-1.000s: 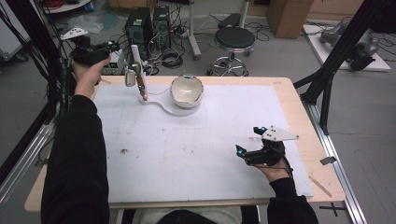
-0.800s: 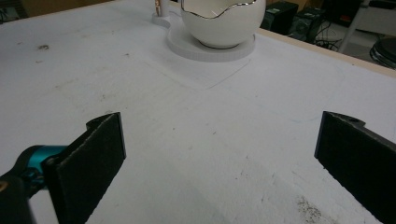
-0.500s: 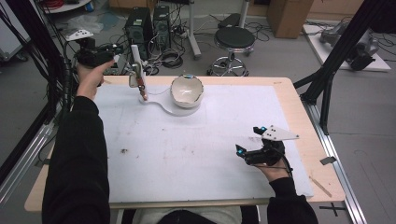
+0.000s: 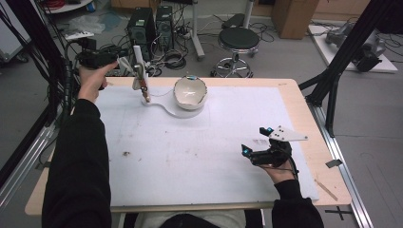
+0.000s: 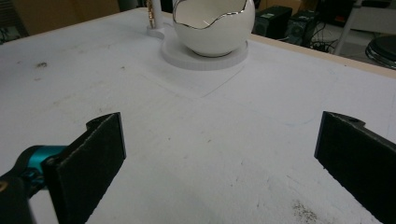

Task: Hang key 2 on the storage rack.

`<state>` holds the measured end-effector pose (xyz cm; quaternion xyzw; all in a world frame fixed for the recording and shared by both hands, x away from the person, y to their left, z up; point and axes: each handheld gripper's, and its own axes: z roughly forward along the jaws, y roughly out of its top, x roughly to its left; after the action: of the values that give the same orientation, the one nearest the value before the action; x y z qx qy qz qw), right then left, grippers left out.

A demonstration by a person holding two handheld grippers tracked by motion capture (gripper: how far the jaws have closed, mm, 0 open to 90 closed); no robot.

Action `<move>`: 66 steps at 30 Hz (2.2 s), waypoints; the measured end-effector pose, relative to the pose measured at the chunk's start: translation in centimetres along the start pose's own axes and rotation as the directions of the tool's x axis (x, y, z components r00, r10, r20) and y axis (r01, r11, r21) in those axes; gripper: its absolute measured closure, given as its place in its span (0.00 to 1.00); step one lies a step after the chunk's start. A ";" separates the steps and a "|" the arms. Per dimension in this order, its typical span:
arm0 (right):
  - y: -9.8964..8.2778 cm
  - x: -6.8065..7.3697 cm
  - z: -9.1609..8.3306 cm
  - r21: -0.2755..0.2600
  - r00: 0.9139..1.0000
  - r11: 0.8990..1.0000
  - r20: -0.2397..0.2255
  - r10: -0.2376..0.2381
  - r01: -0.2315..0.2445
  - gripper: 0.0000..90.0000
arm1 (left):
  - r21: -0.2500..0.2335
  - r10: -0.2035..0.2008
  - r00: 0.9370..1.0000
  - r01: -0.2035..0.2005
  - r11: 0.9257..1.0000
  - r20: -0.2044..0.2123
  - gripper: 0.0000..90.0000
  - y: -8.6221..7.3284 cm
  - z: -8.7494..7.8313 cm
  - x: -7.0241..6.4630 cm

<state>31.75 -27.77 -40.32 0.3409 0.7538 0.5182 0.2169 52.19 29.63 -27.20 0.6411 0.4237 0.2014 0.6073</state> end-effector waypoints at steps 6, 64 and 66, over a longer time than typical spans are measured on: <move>0.1 -0.1 0.1 -0.008 0.999 1.000 -0.021 0.026 -0.026 0.01 | 0.001 -0.034 0.999 0.034 0.999 0.008 0.22 0.4 -0.7 -0.1; -0.4 -1.0 0.1 0.041 0.997 0.997 -0.053 0.063 -0.061 0.01 | 0.117 0.111 0.993 -0.116 0.986 0.048 0.02 -11.7 -8.1 -7.0; -0.5 -1.0 0.1 0.078 0.997 0.996 -0.053 0.057 -0.053 0.01 | 0.123 0.117 0.992 -0.123 0.985 0.053 0.02 -11.8 -8.4 -7.2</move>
<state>32.35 -28.60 -40.86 0.3553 0.7690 0.5040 0.1685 38.18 27.92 -35.07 0.7069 0.3821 0.1960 0.5620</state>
